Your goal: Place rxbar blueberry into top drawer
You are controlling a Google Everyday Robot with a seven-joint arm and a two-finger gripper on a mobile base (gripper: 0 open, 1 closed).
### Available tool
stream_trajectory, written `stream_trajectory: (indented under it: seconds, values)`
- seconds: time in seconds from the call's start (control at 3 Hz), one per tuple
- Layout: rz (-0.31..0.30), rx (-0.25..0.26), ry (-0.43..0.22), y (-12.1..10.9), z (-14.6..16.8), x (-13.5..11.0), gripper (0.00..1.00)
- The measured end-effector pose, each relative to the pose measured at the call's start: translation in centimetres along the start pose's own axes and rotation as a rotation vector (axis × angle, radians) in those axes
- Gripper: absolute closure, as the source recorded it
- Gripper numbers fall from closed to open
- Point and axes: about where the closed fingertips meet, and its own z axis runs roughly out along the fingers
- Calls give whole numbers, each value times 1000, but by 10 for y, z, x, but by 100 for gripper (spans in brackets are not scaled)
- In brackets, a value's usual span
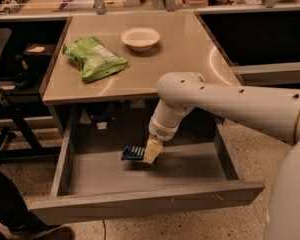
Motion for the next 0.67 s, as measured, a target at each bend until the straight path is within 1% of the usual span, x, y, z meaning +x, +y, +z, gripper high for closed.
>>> stream_trajectory:
  seconds: [0.67]
  values:
    - [0, 0, 0, 0, 0, 0, 11]
